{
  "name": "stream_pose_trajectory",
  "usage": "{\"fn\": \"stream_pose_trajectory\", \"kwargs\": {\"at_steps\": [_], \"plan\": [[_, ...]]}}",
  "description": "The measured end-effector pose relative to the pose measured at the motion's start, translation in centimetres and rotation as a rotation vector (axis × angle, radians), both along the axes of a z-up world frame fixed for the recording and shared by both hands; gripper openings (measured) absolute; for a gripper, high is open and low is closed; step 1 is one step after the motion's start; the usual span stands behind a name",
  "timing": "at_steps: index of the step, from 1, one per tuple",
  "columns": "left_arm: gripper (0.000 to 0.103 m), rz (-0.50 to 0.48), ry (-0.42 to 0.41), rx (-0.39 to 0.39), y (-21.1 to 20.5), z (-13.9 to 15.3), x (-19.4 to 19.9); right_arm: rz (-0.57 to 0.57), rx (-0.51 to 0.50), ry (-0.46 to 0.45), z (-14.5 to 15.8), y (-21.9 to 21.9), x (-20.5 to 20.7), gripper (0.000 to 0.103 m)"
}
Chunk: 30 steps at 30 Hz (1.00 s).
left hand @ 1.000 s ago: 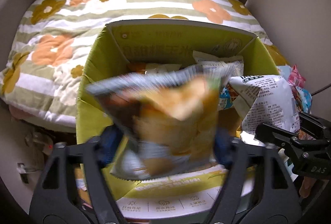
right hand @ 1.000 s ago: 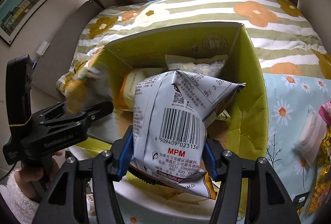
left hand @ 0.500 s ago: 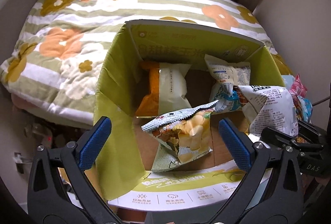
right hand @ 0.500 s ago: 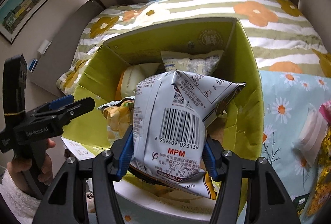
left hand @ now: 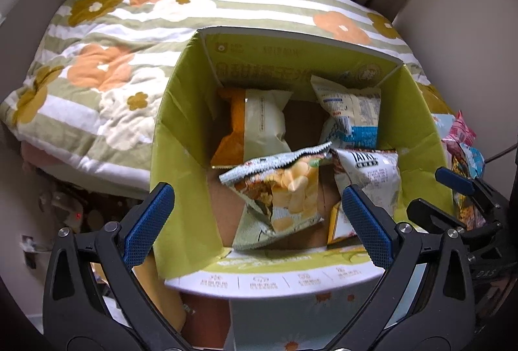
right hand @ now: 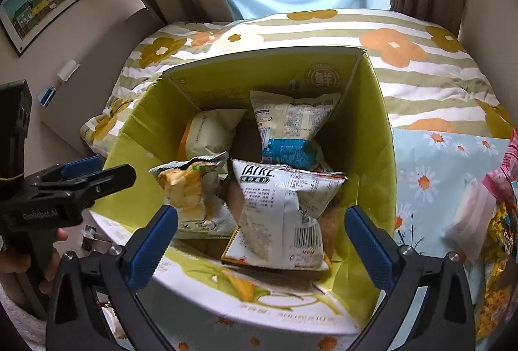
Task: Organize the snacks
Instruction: 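Move both tools back toward the remaining snacks near the waffle and green packet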
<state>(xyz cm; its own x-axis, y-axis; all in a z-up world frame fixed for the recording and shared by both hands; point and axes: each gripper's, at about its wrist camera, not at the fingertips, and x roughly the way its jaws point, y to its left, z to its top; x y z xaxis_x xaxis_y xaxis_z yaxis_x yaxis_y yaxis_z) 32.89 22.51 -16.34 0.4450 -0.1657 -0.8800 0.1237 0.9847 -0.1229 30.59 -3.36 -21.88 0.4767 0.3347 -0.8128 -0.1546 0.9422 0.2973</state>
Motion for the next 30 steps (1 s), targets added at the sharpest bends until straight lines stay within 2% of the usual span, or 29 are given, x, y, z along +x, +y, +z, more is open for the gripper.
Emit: {"fn": "stream_pose_trajectory", "kwargs": {"at_steps": [5,10,17,30], "plan": [[0.103,-0.006,-0.012,-0.029,0.0,0.8,-1.0,-0.008,0.006,-0.034,1.3,-0.1,-1.4,0.102],[0.103,-0.058,-0.053,-0.035,-1.0,2.0,-1.7,-0.048,-0.017,-0.061,2.8,-0.2,-2.7,0.102],[0.103,-0.143,-0.096,-0.084,-3.6,3.3,-2.2,-0.133,-0.061,-0.086,4.3,-1.8,-5.3,0.102],[0.102,-0.277,-0.139,-0.095,-11.9,5.1,-5.7,-0.306,-0.099,-0.126,5.7,-10.6,-11.0,0.102]]}}
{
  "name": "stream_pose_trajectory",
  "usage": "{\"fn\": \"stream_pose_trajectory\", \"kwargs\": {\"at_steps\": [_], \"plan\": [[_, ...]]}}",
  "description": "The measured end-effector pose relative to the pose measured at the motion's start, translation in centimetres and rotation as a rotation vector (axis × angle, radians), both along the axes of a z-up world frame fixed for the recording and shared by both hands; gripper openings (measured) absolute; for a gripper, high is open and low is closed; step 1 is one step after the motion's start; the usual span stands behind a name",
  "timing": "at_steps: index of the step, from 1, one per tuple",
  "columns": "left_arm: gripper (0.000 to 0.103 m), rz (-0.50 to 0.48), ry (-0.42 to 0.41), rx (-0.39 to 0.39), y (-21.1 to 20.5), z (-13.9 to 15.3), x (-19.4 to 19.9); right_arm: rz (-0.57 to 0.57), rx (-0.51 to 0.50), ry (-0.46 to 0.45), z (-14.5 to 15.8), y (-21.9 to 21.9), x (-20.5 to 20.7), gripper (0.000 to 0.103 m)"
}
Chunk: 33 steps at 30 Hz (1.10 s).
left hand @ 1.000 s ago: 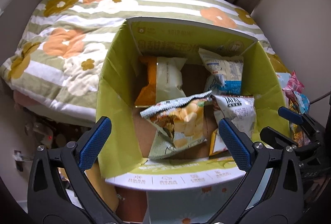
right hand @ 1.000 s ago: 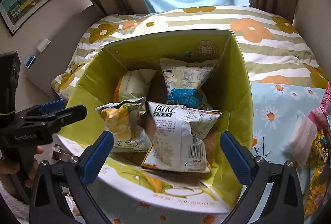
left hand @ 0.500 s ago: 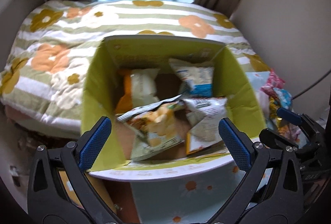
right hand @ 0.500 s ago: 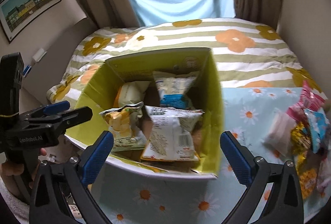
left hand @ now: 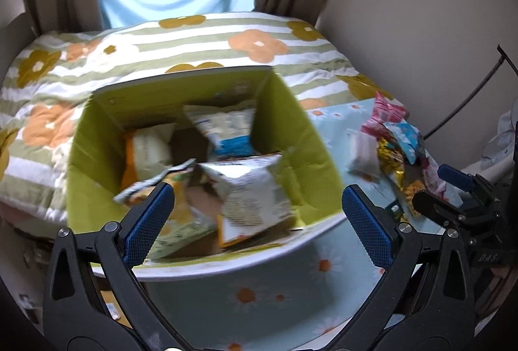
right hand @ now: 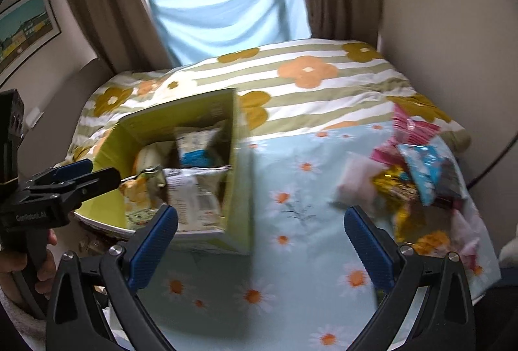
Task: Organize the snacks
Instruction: 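Move both tools back toward the remaining snacks near the waffle and green packet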
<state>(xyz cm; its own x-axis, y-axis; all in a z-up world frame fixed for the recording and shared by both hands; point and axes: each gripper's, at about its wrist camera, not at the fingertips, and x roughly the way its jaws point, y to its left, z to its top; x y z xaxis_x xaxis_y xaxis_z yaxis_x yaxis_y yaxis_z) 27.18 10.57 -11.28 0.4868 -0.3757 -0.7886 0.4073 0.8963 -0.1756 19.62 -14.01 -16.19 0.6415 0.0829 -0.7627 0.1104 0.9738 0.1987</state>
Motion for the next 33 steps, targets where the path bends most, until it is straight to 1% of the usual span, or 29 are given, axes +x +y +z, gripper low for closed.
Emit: {"fn": "stream_pose_trajectory", "kwargs": {"at_steps": [6,11,15,20,23,25,27,30,32,33], "plan": [[0.102,0.006,0.007,-0.020,-5.1,-0.4,-2.3,-0.024,-0.050,0.007,-0.3,-5.7,-3.2,0.102],[0.102,-0.005,0.041,-0.006,-10.7,-1.9,-4.4,-0.047,-0.030,0.017,-1.0,-11.5,-5.7,0.102],[0.103,-0.012,0.070,0.020,-15.6,-3.5,-6.5,-0.055,-0.038,0.027,-1.7,-15.6,-7.6,0.102],[0.103,0.007,0.121,0.040,-20.6,-6.3,-8.6,-0.020,-0.034,0.051,-3.9,-20.6,-8.9,0.102],[0.102,0.035,0.152,0.051,-23.1,-8.3,-10.0,0.010,-0.025,0.062,-5.3,-22.2,-9.3,0.102],[0.102,0.049,0.173,0.064,-24.6,-9.6,-11.0,0.035,-0.025,0.071,-6.6,-23.3,-9.5,0.095],[0.102,0.056,0.196,0.073,-25.7,-10.7,-11.7,0.052,-0.014,0.084,-7.6,-24.0,-9.6,0.092],[0.101,0.056,0.230,0.084,-27.7,-12.6,-12.4,0.064,-0.010,0.095,-8.9,-24.8,-9.9,0.091],[0.100,0.050,0.238,0.100,-28.7,-13.5,-12.6,0.069,-0.008,0.093,-9.5,-25.0,-10.0,0.091],[0.097,0.048,0.242,0.108,-29.1,-14.1,-12.6,0.071,-0.004,0.089,-9.8,-25.1,-10.1,0.091]]}}
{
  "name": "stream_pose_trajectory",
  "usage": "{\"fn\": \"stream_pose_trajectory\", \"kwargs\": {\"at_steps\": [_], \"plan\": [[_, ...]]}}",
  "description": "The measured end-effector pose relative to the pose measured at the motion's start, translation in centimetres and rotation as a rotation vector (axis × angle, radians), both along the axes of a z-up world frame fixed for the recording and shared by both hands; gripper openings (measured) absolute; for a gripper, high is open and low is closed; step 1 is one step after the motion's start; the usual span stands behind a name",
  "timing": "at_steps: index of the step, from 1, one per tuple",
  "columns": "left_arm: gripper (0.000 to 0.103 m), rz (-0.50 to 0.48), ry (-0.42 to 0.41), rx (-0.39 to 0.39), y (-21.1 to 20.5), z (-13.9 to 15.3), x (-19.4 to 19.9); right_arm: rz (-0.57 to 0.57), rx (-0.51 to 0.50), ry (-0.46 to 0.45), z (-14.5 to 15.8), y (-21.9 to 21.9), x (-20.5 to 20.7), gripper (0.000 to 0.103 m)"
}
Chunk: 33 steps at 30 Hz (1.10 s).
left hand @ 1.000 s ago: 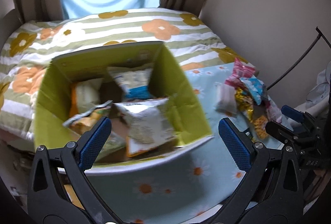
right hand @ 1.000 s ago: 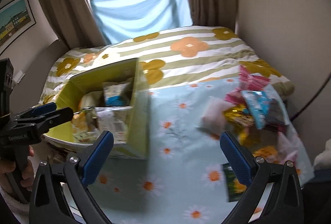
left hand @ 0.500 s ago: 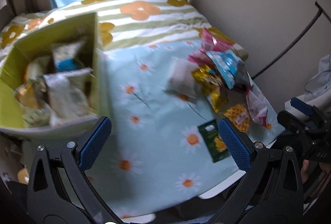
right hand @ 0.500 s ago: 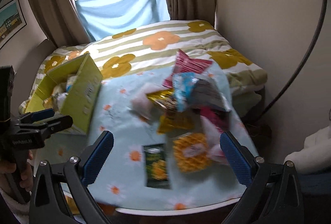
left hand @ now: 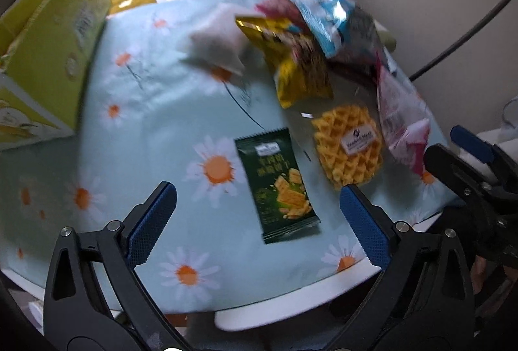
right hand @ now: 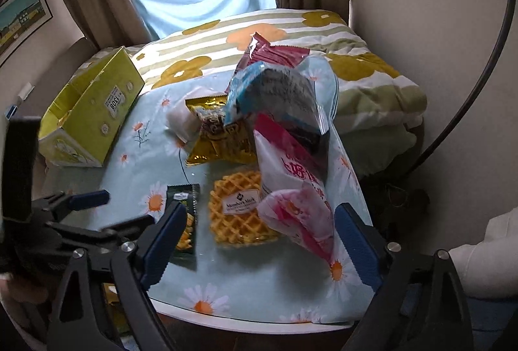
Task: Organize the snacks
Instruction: 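Move both tools back toward the remaining snacks near the waffle and green packet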
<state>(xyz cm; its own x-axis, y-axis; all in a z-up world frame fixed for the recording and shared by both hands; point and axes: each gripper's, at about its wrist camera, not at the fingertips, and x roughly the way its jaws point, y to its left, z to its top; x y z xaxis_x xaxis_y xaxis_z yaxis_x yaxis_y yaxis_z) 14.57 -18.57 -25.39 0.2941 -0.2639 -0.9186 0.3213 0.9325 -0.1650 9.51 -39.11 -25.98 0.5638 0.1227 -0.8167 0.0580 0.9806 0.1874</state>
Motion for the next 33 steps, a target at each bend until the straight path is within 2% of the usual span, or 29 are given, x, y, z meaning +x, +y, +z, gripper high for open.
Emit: {"fn": "stream_pose_trajectory", "kwargs": {"at_steps": [3,8,11,17,19,22,27,28,31,33], "plan": [[0.092,0.005,0.005,0.015,-1.0,-1.7,0.1,-0.001,0.000,-0.003,-0.8,-0.5,0.3,0.091],[0.091,0.030,0.009,0.019,-1.6,-3.9,0.2,-0.009,0.002,-0.003,-2.0,-1.0,1.1,0.090],[0.080,0.029,0.002,0.024,-2.2,-4.6,0.1,-0.006,0.012,-0.003,-2.7,-1.2,1.5,0.090],[0.076,0.028,-0.032,0.026,-2.4,-4.3,0.0,-0.002,0.016,-0.009,-3.5,-1.3,1.9,0.090],[0.072,0.032,-0.031,0.036,-2.2,-4.3,-0.1,-0.002,0.018,-0.008,-3.7,-1.3,2.0,0.089],[0.069,0.022,-0.041,0.064,-2.3,-4.4,-0.2,0.001,0.016,-0.006,-4.0,-1.4,2.2,0.085],[0.069,-0.005,-0.063,0.117,-3.8,-4.4,-0.9,0.004,0.021,0.000,-4.5,-1.4,2.4,0.084],[0.065,-0.020,-0.072,0.139,-4.3,-4.5,-1.2,0.005,0.022,0.000,-4.5,-1.4,2.5,0.084],[0.050,-0.047,-0.081,0.134,-5.0,-4.0,-1.7,0.008,0.018,-0.003,-4.7,-1.4,2.7,0.084],[0.047,-0.058,-0.078,0.136,-5.3,-3.9,-1.8,0.010,0.018,-0.001,-4.9,-1.4,2.9,0.083]]}}
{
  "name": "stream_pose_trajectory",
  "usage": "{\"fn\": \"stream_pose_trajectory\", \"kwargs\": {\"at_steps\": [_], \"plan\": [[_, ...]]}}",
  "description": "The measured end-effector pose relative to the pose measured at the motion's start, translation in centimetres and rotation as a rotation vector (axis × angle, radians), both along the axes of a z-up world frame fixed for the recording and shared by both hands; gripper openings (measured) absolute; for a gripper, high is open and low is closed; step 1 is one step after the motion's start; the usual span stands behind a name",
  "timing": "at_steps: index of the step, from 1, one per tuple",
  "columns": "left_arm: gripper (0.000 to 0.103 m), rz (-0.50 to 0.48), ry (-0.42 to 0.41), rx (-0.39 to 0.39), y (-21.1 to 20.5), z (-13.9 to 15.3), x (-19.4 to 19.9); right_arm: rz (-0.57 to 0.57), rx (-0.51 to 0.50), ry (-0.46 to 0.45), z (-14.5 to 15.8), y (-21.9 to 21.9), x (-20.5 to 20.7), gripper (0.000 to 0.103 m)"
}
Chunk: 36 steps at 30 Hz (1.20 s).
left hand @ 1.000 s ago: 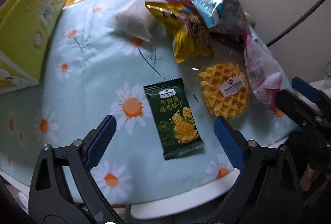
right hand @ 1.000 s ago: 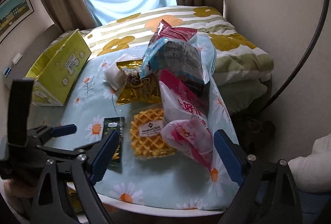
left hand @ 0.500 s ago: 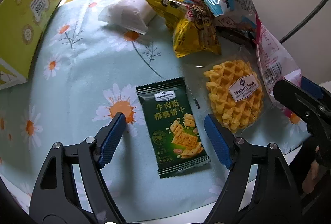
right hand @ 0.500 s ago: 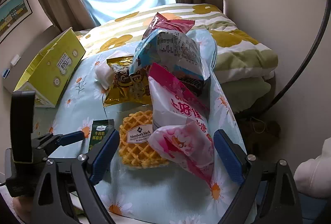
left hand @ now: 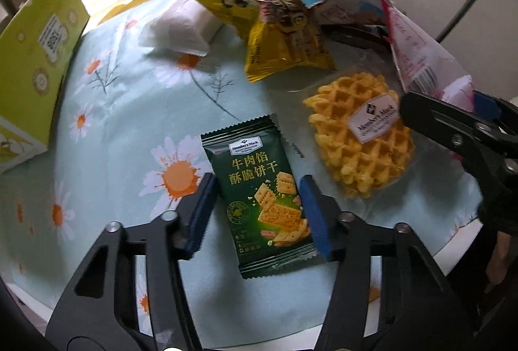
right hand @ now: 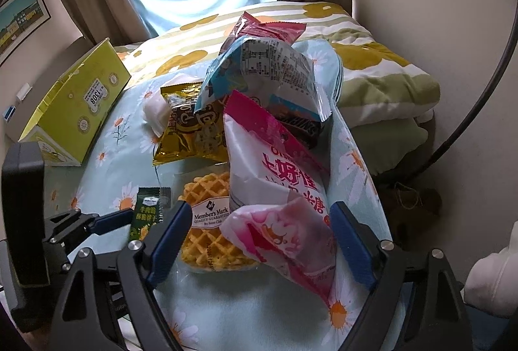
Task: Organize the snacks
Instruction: 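Move both tools back toward the remaining snacks near the waffle and green packet, then grasp the green cracker packet with the left tool while the right tool grasps the pink bag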
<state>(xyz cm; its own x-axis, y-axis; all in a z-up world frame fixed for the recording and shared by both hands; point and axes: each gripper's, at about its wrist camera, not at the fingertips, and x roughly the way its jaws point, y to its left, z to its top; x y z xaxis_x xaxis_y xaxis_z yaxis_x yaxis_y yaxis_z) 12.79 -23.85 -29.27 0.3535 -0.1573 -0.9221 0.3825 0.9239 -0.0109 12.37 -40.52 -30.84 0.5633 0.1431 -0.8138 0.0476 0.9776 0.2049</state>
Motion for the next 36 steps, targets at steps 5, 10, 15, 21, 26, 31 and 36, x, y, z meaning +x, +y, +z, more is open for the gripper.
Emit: {"fn": "stream_pose_trajectory", "kwargs": {"at_steps": [5,10,15,21,26,31,36], "plan": [[0.045,0.000,0.011,-0.014,0.1,0.3,0.0,0.000,-0.012,0.004,-0.3,0.0,0.4,0.076],[0.045,0.012,0.032,-0.039,1.5,-0.1,0.9,0.000,-0.035,0.013,-0.5,0.0,0.6,0.060],[0.045,0.023,0.039,-0.046,2.6,-0.4,1.6,0.001,-0.055,0.012,-0.7,-0.2,0.5,0.050],[0.045,0.031,0.041,-0.060,3.4,-0.5,2.3,-0.011,-0.073,-0.016,-0.2,-0.2,0.0,0.036],[0.045,0.037,0.032,-0.070,3.6,0.0,2.1,-0.028,-0.069,-0.040,0.7,-0.4,-0.4,0.035],[0.045,0.045,0.011,-0.086,4.3,1.4,1.4,-0.042,-0.065,-0.069,2.1,-0.4,-1.0,0.035],[0.045,0.062,-0.025,-0.109,5.1,3.8,1.1,-0.050,-0.067,-0.093,4.2,-0.4,-1.4,0.035]]}}
